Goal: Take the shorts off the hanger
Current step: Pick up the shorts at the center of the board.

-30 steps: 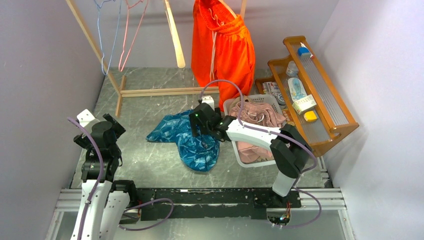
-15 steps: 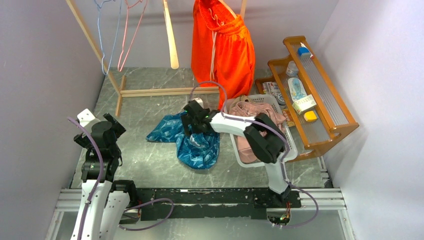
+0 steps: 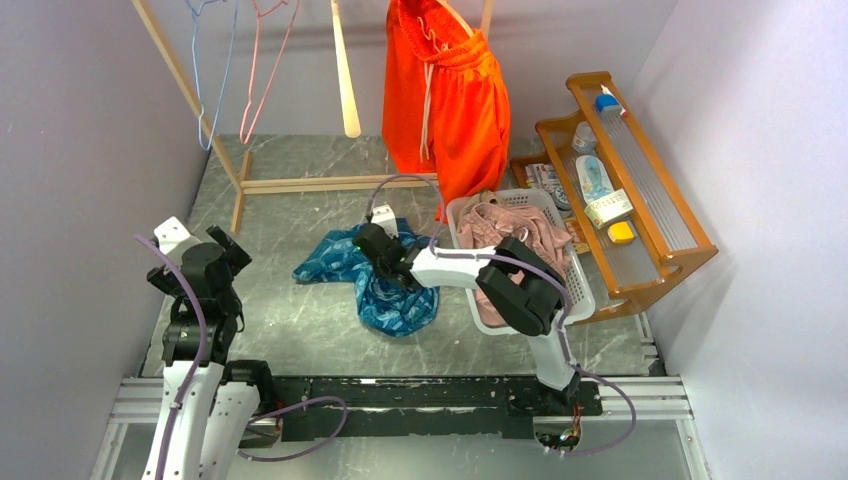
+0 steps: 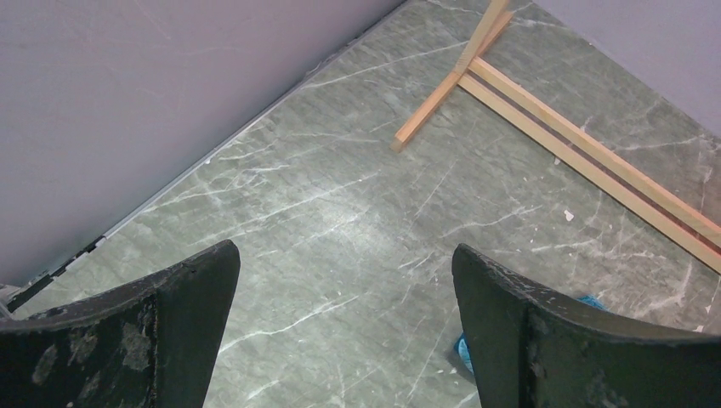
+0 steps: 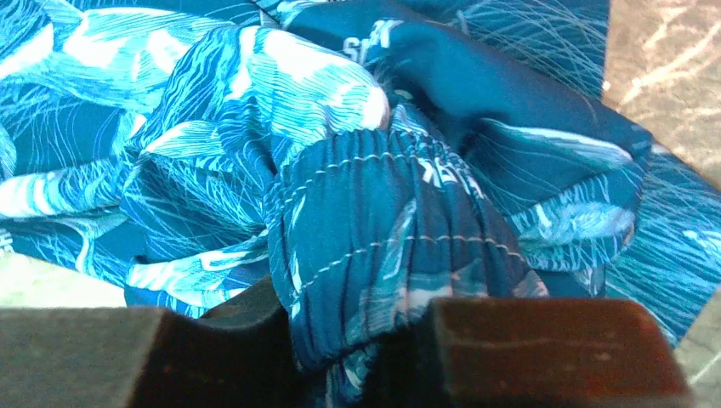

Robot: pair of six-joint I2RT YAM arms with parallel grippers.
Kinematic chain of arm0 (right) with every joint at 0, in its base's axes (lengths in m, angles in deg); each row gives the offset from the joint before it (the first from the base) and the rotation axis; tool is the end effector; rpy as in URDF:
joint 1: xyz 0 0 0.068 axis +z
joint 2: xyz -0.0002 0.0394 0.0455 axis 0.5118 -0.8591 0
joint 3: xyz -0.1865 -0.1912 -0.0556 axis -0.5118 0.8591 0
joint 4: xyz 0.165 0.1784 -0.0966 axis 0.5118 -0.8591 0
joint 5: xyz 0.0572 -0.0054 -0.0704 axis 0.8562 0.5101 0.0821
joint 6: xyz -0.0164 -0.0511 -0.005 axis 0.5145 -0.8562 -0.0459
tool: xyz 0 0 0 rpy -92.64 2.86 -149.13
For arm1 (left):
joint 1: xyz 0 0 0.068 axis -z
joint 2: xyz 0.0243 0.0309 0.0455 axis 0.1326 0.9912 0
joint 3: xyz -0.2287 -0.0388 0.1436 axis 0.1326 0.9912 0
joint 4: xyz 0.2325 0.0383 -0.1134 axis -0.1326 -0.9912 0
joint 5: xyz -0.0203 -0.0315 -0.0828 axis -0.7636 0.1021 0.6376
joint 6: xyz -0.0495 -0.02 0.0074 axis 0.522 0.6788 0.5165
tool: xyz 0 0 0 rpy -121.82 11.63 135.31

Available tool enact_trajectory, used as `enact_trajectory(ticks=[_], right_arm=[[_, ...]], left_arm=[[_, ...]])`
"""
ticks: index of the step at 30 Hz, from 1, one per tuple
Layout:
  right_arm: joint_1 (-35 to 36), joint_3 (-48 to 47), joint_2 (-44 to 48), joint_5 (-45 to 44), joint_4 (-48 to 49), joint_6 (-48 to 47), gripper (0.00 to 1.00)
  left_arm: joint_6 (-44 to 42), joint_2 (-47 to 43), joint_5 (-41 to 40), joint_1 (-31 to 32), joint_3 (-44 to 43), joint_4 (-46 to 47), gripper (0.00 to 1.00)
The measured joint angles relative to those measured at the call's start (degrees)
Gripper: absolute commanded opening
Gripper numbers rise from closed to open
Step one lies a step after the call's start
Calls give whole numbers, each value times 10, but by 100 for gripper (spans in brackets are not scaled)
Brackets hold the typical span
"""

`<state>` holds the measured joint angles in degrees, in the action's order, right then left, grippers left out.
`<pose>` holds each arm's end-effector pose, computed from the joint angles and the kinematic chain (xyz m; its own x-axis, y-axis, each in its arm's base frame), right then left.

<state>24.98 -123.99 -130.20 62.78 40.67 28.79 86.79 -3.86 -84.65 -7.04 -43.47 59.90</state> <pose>0.2554 0.3492 0.1428 -0.6625 -0.2412 -0.7092 -0.3409 0.9401 -0.0013 0.1204 0.0201 0.2917 -0.1141 -0.3382 -0.9341 -0.6550 0.7326 -0.1852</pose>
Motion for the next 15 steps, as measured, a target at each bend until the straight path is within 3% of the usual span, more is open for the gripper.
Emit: enact_trajectory(ticks=[1,5,10,15], right_arm=[[3,14,7,-6,11,-1,10],[5,85,68,2,26,-9,9],[5,205,231,27,34,-34,1],[5,231,386,21,83,-64,0]], left_arm=[[-1,0,0,0,0,2,99],[-3,0,2,0,0,7,99],[-3,0,2,0,0,7,99],[-4,0,3,0,0,7,99]])
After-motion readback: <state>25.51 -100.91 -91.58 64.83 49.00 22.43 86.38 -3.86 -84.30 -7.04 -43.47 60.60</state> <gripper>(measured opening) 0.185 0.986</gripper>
